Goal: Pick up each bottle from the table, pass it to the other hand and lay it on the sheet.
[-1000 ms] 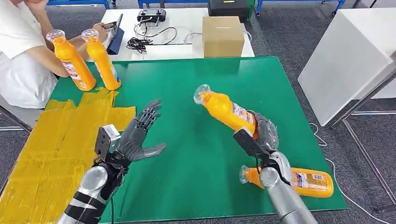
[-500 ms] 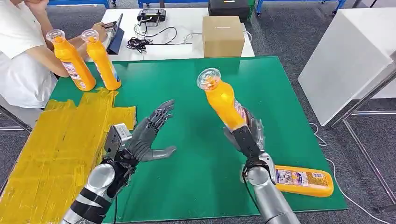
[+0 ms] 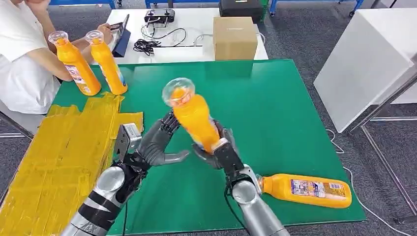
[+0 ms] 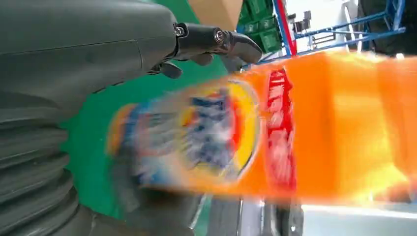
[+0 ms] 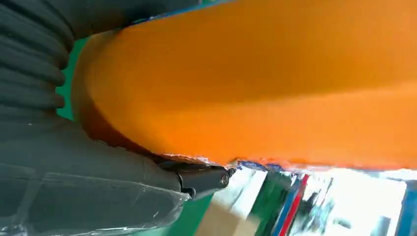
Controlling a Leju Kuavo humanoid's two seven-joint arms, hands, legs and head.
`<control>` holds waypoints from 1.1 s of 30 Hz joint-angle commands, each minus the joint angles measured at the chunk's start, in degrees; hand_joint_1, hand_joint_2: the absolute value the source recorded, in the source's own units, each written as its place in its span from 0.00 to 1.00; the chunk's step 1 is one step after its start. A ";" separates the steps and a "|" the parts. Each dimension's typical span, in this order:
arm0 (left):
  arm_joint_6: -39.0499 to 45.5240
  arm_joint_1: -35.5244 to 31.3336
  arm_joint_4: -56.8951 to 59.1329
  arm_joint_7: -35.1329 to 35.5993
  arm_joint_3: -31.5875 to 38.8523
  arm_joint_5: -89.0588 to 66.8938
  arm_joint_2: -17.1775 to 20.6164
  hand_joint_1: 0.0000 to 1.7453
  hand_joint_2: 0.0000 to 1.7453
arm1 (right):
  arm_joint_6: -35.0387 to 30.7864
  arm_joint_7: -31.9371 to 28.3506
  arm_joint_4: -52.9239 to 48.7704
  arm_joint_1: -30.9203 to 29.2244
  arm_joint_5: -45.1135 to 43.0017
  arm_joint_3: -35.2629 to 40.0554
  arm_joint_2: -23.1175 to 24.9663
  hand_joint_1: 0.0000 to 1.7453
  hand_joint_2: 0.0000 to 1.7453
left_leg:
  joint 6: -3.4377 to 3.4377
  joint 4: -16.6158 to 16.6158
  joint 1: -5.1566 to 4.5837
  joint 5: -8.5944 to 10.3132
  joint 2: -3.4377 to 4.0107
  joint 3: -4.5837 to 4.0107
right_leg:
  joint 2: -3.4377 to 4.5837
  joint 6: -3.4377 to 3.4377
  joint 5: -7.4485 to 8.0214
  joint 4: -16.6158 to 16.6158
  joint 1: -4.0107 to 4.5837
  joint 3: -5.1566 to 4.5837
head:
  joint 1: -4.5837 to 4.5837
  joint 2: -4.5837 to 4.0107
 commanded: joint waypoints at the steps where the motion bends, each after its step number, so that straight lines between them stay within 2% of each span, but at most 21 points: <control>1: 0.28 -3.14 5.09 -0.14 -0.86 1.72 0.69 0.00 1.00 | 1.55 0.76 1.20 -1.80 1.47 16.24 -0.78 1.00 1.00 | -0.05 -0.01 0.05 -0.05 0.07 0.12 | 0.04 0.00 -0.02 -0.05 0.05 0.12 | 0.02 0.00; 5: 0.29 -3.47 5.63 -0.25 -0.88 2.08 0.47 0.00 1.00 | 2.20 1.02 4.08 -2.82 1.46 19.46 -0.35 1.00 1.00 | -0.03 -0.03 0.03 -0.03 0.10 0.05 | 0.07 0.00 0.00 -0.03 0.03 0.07 | 0.02 0.00; 15: 0.31 -3.57 5.75 -0.25 -0.91 2.11 0.41 0.00 1.00 | 2.07 0.95 4.66 -3.07 1.48 19.61 -0.47 1.00 1.00 | -0.05 -0.04 0.07 -0.05 -0.02 0.14 | -0.05 -0.01 -0.04 -0.11 0.08 0.22 | 0.04 0.00; 21: 1.09 -3.78 6.07 -1.36 0.62 3.94 0.01 0.00 1.00 | 5.11 1.43 9.33 -5.60 1.83 26.20 -0.72 1.00 1.00 | -0.07 -0.03 0.08 -0.06 0.07 0.16 | 0.04 -0.01 -0.03 -0.09 0.07 0.21 | 0.02 0.00; 28: 1.86 -2.92 5.27 -2.29 2.18 5.58 -0.98 0.00 1.00 | 5.03 1.65 10.83 -6.12 1.80 26.50 -0.66 1.00 1.00 | -0.04 -0.02 0.07 -0.02 -0.10 0.05 | -0.12 0.00 -0.04 -0.07 0.05 0.13 | 0.02 0.00; 29: 2.40 -2.60 4.95 -2.68 2.72 6.09 -1.35 0.91 1.00 | 4.99 1.68 10.96 -6.14 1.77 26.48 -0.63 1.00 1.00 | -0.05 -0.02 0.08 -0.04 -0.11 0.09 | -0.13 0.00 -0.06 -0.09 0.07 0.19 | 0.00 0.00; 30: 2.74 -2.45 4.64 -2.84 2.78 6.26 -1.38 1.00 1.00 | 4.79 1.74 11.06 -6.14 1.78 26.46 -0.61 1.00 1.00 | -0.04 -0.02 0.06 -0.03 -0.09 0.07 | -0.11 0.00 -0.05 -0.08 0.05 0.15 | 0.02 0.00; 33: 3.80 -2.07 4.23 -2.89 3.53 7.55 -1.73 1.00 1.00 | 3.74 1.74 10.94 -5.96 1.81 26.02 -0.67 1.00 1.00 | -0.07 -0.05 0.12 -0.10 -0.10 0.25 | -0.15 0.02 -0.10 -0.19 0.11 0.39 | 0.00 0.00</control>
